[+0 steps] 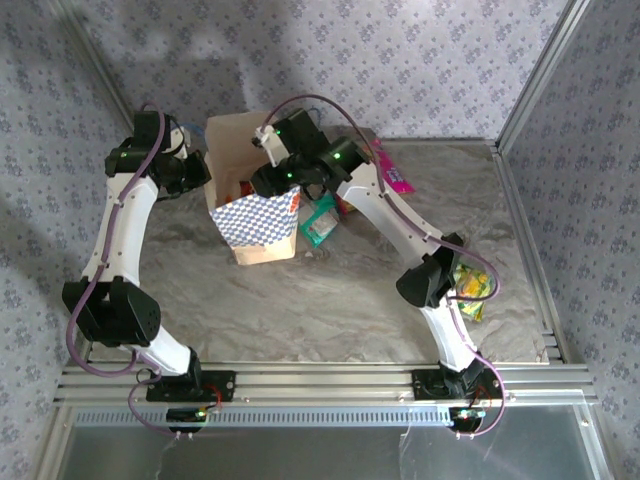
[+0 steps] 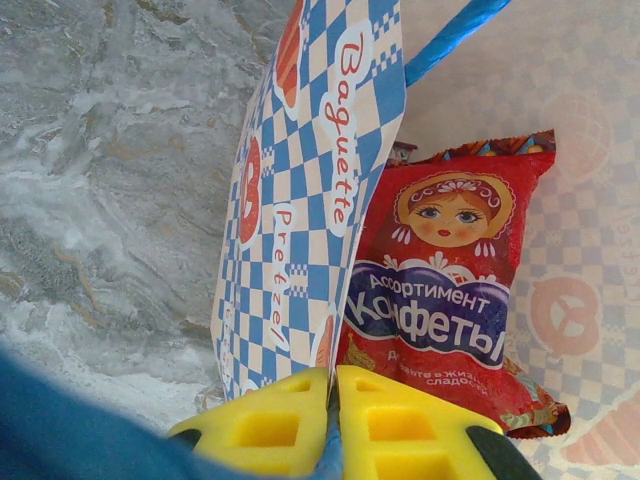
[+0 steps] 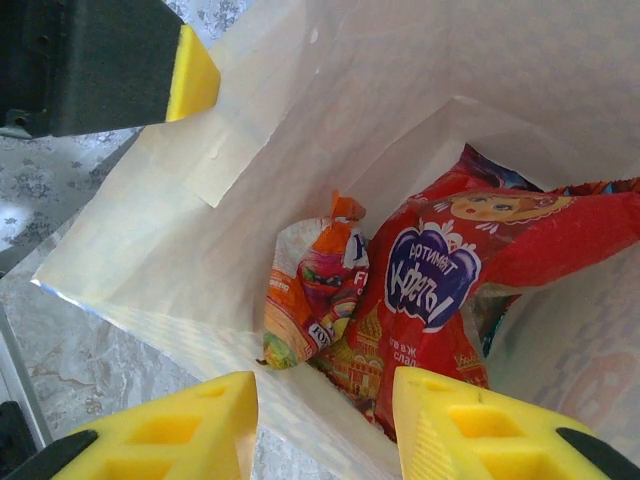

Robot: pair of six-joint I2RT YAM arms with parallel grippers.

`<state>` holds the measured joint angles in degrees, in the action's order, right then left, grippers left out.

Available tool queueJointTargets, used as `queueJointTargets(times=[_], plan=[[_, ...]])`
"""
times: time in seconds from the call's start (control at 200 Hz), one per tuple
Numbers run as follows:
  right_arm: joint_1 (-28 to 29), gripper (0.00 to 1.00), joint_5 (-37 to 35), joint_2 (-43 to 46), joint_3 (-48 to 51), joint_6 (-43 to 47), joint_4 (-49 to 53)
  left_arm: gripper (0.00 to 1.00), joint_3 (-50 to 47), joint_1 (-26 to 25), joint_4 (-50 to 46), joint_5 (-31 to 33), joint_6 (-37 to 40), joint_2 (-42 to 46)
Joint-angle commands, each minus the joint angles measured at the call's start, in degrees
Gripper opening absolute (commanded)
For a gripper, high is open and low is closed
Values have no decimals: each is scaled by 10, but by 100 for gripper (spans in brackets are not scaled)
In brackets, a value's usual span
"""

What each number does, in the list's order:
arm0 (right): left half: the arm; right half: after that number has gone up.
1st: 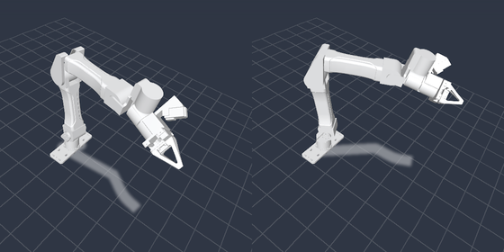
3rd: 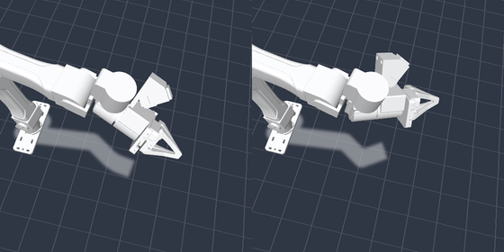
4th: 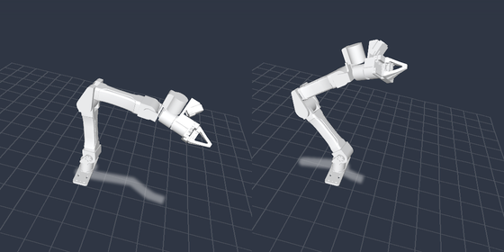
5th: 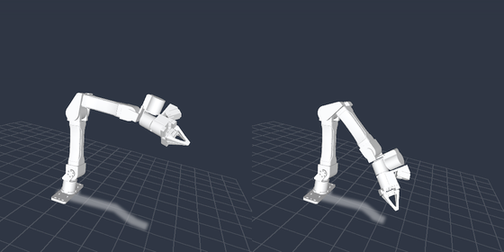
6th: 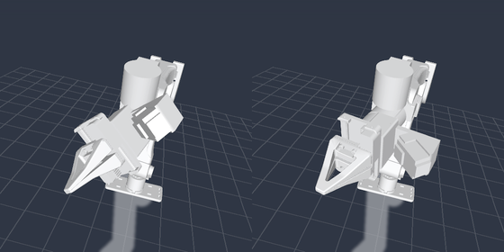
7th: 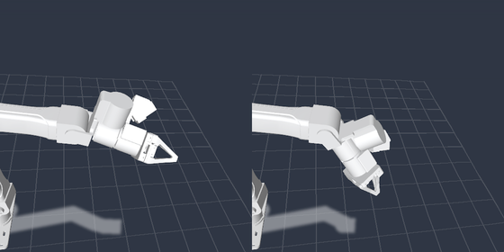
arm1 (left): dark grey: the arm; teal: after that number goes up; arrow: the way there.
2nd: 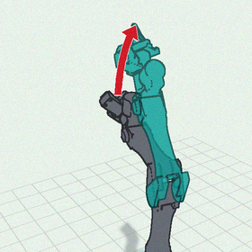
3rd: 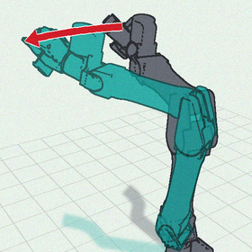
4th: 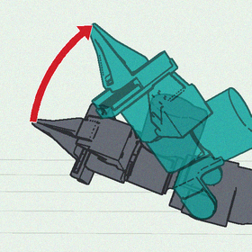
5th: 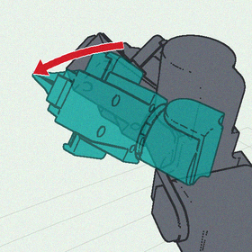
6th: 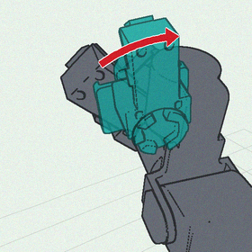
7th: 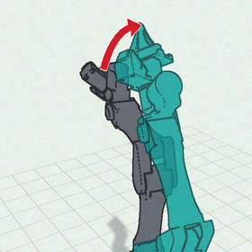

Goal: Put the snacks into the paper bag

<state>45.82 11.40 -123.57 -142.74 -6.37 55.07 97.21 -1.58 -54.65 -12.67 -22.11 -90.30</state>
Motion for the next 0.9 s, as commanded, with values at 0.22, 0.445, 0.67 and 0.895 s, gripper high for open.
queueJointTargets(times=[0.22, 0.445, 0.67, 0.895], plan=[[5, 41, 13, 83, 65, 10, -35, 9, -2, 0, -22, -7, -5, 13], [2, 41, 7, 126, 115, 8, -70, 9, -3, -2, -19, -1, -6, 12], [-7, 42, -5, 190, 205, 0, -111, 8, 4, -1, -26, 5, 0, 11], [-23, 45, -27, 274, 331, -19, -159, 9, 13, -2, -31, 12, 0, 12]])
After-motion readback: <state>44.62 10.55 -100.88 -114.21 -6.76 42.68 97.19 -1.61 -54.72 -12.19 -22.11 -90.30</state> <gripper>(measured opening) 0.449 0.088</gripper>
